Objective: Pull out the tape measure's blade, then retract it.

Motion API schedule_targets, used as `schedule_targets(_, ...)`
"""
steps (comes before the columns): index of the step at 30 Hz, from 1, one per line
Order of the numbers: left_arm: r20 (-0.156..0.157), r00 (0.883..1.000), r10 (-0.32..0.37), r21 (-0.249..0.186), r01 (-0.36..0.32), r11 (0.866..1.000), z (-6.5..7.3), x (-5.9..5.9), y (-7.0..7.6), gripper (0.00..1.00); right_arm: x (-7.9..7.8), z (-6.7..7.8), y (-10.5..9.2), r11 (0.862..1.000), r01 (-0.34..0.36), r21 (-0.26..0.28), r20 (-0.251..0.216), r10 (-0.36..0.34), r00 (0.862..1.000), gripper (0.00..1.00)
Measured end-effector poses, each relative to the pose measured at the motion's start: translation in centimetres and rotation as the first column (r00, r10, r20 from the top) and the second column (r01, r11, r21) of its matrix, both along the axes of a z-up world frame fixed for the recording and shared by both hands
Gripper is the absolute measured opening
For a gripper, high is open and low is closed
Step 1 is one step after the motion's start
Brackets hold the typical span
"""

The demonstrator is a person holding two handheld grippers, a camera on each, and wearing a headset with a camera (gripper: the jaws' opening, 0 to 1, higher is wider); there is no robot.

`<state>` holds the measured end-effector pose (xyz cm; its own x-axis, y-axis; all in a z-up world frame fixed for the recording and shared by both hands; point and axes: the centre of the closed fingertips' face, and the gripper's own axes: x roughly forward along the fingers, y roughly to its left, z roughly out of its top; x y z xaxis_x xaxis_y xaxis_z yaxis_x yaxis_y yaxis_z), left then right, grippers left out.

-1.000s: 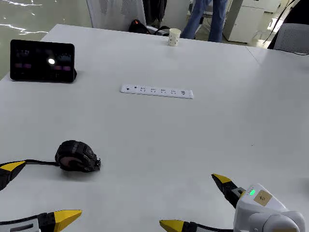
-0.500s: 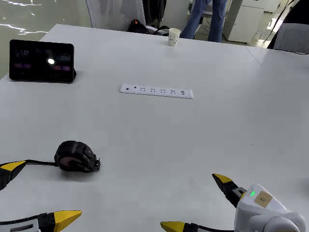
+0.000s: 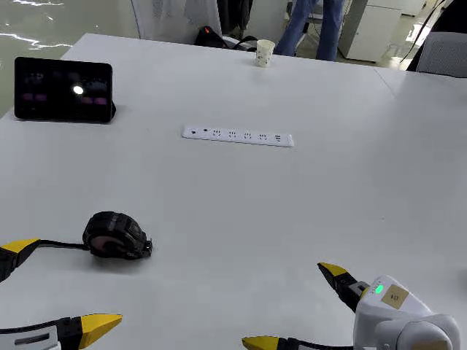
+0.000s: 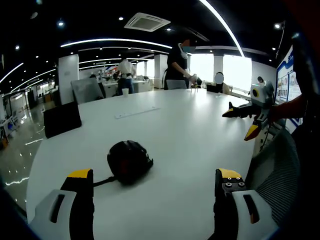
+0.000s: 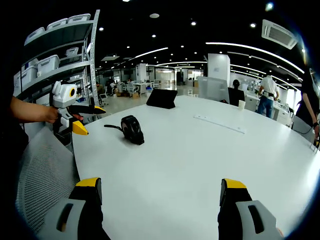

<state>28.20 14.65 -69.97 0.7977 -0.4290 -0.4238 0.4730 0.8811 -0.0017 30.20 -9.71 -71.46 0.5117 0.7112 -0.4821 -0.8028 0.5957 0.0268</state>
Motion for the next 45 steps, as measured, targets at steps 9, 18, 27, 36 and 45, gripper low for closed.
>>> schedule_targets(9,-0.009,1.000,-0.015,0.015,0.015,1.000,-0.2,0.8,0.3,0.99,0.4,-0.4,0.1,0.999,-0.035,-0.016,-0.019,0.034,0.999,0.99)
schedule_targets(18,-0.023,0.999,-0.042,0.031,0.043,0.999,-0.4,1.7,0.4,0.99,0.9,-1.0,0.3,0.997,-0.078,-0.030,-0.037,0.077,0.996,0.99)
schedule_targets(27,-0.030,0.997,-0.070,0.047,0.072,0.996,-0.5,3.0,0.7,0.99,1.5,-1.8,1.1,0.990,-0.136,-0.036,-0.058,0.134,0.989,0.99)
schedule_targets(36,-0.052,0.993,-0.105,0.061,0.108,0.992,-1.2,4.0,0.9,0.99,2.6,-2.3,1.7,0.980,-0.194,-0.042,-0.061,0.192,0.980,0.99)
schedule_targets(45,-0.076,0.988,-0.137,0.061,0.142,0.988,-1.6,4.9,1.1,0.99,3.2,-2.6,2.6,0.965,-0.258,-0.051,-0.064,0.255,0.965,0.98)
